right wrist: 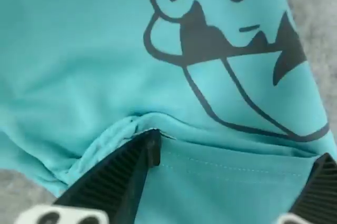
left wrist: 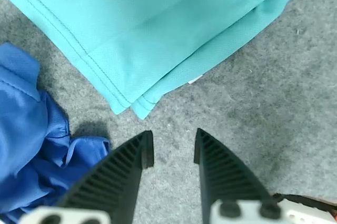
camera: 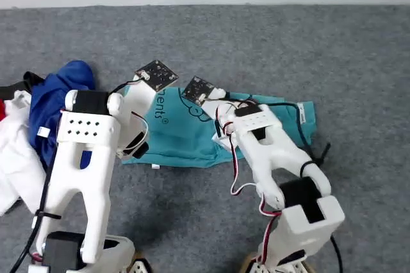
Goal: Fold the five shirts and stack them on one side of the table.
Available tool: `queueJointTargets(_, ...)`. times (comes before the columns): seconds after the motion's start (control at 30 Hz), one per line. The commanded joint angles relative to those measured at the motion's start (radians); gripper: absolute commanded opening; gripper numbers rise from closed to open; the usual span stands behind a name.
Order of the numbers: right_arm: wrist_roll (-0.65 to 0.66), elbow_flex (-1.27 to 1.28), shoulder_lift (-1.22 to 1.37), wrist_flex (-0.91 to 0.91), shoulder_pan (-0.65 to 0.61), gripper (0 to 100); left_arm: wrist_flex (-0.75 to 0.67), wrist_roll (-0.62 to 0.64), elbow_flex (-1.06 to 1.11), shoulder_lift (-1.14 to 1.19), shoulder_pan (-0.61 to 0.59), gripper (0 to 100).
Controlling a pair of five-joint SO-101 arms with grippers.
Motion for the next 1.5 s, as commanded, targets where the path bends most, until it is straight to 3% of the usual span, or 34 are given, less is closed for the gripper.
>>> queueJointTargets(0.0, -0.011, -0.038, 0.008, 0.001, 0.007, 43.9, -0.023, -0.003, -0.028, -0.038, -0.044, 13)
queueJointTargets(0.07, -0.015, -0.066, -0.025, 0.047, 0.027, 43.9, -0.058, 0.021, -0.028, -0.034, -0.103, 13)
queueJointTargets(0.23, -0.109, -0.172, -0.186, 0.246, 0.084, 43.9, -0.166, 0.224, -0.028, -0.031, -0.227, 13)
queueJointTargets(0.5, -0.123, -0.207, -0.381, 0.596, 0.148, 43.9, -0.315, 0.451, 0.019, 0.181, -0.218, 14)
queueJointTargets(0.93, -0.123, -0.190, -0.495, 0.662, 0.242, 43.9, -0.334, 0.675, -0.285, 0.660, -0.204, 14)
queueJointTargets(1.2, -0.123, -0.143, -0.495, 0.654, 0.239, 43.9, -0.209, 0.776, -0.450, 0.882, -0.176, 14)
queueJointTargets(1.47, -0.123, -0.143, -0.503, 0.656, 0.239, 43.9, 0.021, 0.776, -0.694, 1.115, -0.012, 13)
